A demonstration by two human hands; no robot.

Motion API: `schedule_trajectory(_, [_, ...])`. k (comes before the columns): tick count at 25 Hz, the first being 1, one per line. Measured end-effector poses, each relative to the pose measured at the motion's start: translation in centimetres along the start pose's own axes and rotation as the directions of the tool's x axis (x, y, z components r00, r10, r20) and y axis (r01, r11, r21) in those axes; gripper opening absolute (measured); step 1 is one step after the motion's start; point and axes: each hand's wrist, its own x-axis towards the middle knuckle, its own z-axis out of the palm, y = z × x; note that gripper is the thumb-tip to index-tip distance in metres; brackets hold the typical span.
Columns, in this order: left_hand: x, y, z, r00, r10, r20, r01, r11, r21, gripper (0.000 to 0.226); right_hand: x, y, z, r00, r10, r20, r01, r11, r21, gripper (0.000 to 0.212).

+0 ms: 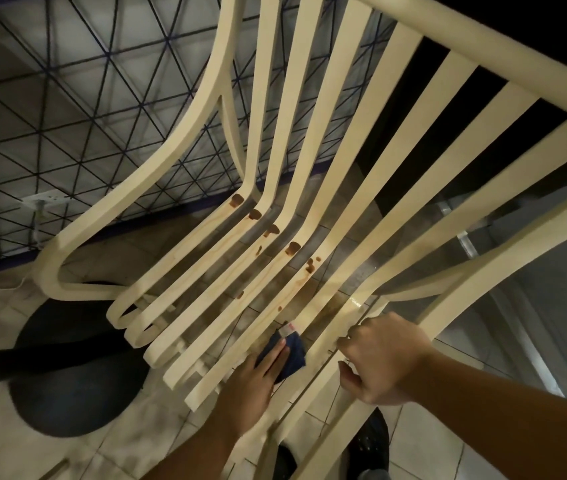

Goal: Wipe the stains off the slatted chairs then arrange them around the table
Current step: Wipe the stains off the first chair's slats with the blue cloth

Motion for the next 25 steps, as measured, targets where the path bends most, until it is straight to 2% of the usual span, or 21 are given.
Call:
schedule_trajectory(3, [-5.0,-1.7,0.6,1.0,-0.005,-0.022,0.005,1.0,0.027,0.101,-0.1,0.0,0.2,1.0,0.003,-0.016,-0.004,1.0,-0.017,0.055])
schedule_trajectory(6, [-8.3,-3.4,2.7,0.996,0.073,0.047,-0.076,0.995,0.069,0.097,-0.1,-0.1,-0.1,1.0,0.007,-0.009,-0.008,0.999,-0.036,0.056])
schedule_trajectory(9, [-8.2,-3.5,2.0,0.994,0.0,0.11,-0.002,1.0,0.017,0.094,0.0,-0.2,-0.1,1.0,0.013,-0.003,-0.013,0.998,-0.058,0.059])
schedule_trajectory(12, [-7.7,-3.3,1.3,0.983,0.06,0.176,-0.076,0.993,0.086,0.071,0.0,-0.2,-0.3,1.0,0.017,0.003,-0.017,0.998,-0.066,0.057])
schedule_trajectory(13, [-7.8,-3.3,1.0,0.982,0.056,0.183,-0.074,0.993,0.091,0.071,-0.1,-0.3,-0.3,1.0,0.017,-0.002,-0.017,0.998,-0.064,0.057])
schedule_trajectory(14, [-7.9,-4.0,1.8,0.99,0.027,0.142,-0.037,0.997,0.064,0.079,-0.1,-0.3,-0.4,1.0,0.018,-0.007,-0.018,0.998,-0.063,0.058])
schedule_trajectory(16, [-7.9,-3.7,1.4,0.997,-0.081,0.008,0.081,0.987,-0.138,0.092,0.0,-0.3,-0.4,1.0,0.019,-0.009,-0.02,0.998,-0.065,0.057])
schedule_trajectory(17, [-8.0,-2.9,0.3,0.985,-0.169,-0.035,0.151,0.942,-0.301,0.082,0.0,-0.3,-0.4,1.0,0.02,-0.008,-0.021,0.998,-0.065,0.056])
schedule_trajectory(18, [-7.9,-1.9,-1.0,0.961,-0.266,-0.076,0.204,0.867,-0.454,0.063,0.0,-0.2,-0.4,1.0,0.025,-0.005,-0.025,0.998,-0.065,0.055])
schedule_trajectory(19, [-7.8,-1.0,-2.3,0.929,-0.358,-0.09,0.259,0.806,-0.533,0.044,0.0,-0.3,-0.5,1.0,0.03,-0.002,-0.03,0.997,-0.065,0.054])
schedule_trajectory(21, [-7.9,0.1,-4.1,0.872,-0.489,-0.018,0.354,0.656,-0.667,0.028,0.0,-0.4,-0.5,0.999,0.039,-0.005,-0.039,0.997,-0.063,0.053])
schedule_trajectory(22, [-8.1,0.1,-4.6,0.843,-0.535,0.053,0.378,0.519,-0.766,0.027,0.0,-0.4,-0.5,0.999,0.041,-0.009,-0.042,0.997,-0.061,0.053])
schedule_trajectory(23, [-8.2,-0.1,-5.2,0.816,-0.559,0.149,0.365,0.298,-0.882,0.029,0.0,-0.4,-0.4,0.999,0.044,-0.011,-0.045,0.997,-0.059,0.053])
schedule_trajectory(24, [-8.1,-0.4,-5.9,0.791,-0.558,0.249,0.337,0.059,-0.94,0.031,0.0,-0.4,-0.4,0.999,0.047,-0.011,-0.048,0.997,-0.059,0.053])
schedule_trajectory(25, [-8.1,-0.6,-6.4,0.781,-0.547,0.302,0.277,-0.13,-0.952,0.031,0.0,-0.4,-0.4,0.999,0.048,-0.01,-0.048,0.997,-0.061,0.054])
